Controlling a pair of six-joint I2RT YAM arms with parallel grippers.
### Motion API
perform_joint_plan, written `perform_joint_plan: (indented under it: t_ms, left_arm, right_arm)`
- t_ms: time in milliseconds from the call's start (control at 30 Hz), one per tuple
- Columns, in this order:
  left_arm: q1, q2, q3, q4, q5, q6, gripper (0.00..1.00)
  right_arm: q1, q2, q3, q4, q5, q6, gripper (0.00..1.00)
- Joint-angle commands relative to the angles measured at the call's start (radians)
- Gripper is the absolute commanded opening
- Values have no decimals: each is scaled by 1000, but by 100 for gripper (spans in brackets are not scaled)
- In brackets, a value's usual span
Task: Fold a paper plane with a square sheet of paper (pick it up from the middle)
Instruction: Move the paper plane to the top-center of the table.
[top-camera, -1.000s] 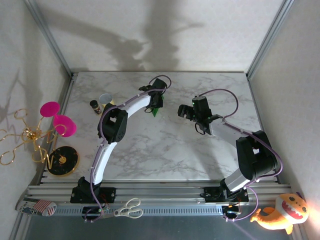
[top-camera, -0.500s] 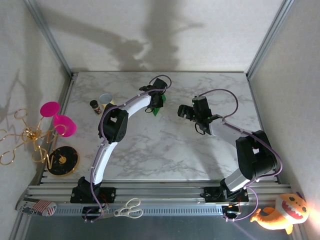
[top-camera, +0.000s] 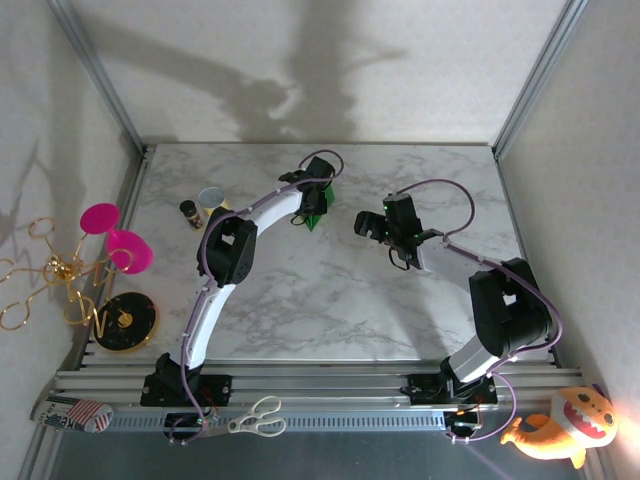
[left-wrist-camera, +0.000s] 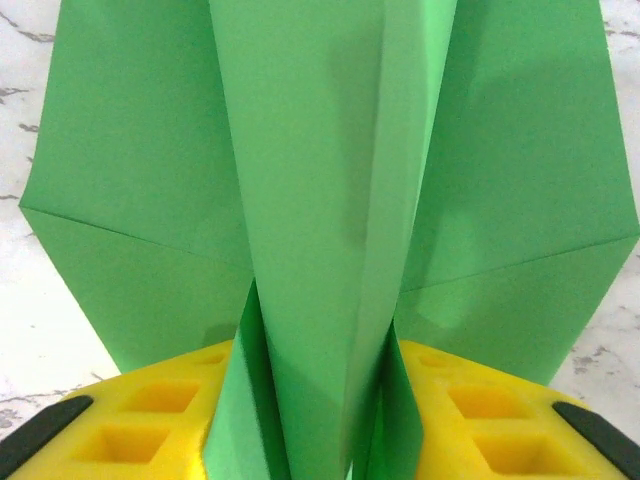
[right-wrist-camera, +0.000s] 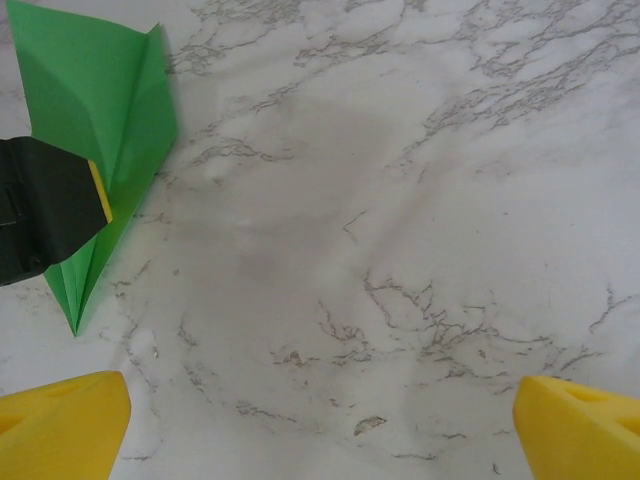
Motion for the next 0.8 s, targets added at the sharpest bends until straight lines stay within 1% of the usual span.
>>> perform_joint_plan:
  t_ms: [0,100,267,333,500,633,767]
  left_arm:
    - [4,42,16,-71,-2,-2,38]
    - [4,8,35,-73,-6,-19,38]
    - [4,-76,37,-68,-42,-62,39]
    - [3,-101,34,-69,-45,-70,40]
    - [3,-148,22,-70,-51,-78,43]
    - [2,-184,12,-70,-54,-74,43]
    - [-3,-264,-17,-53,-80,-74,44]
  right_arm:
    - [-7,10,22,-9,2,9,99]
    - [-6,10,28,-10,1,13,99]
    - [-7,11,33,-10,6,24,99]
    - [-6,10,36,-10,11,26,99]
    - [-6,3,45,-15,27,26,99]
    - [-7,-5,60,-20,39,22,99]
    - [-7,-30,91,-21,75,-13,99]
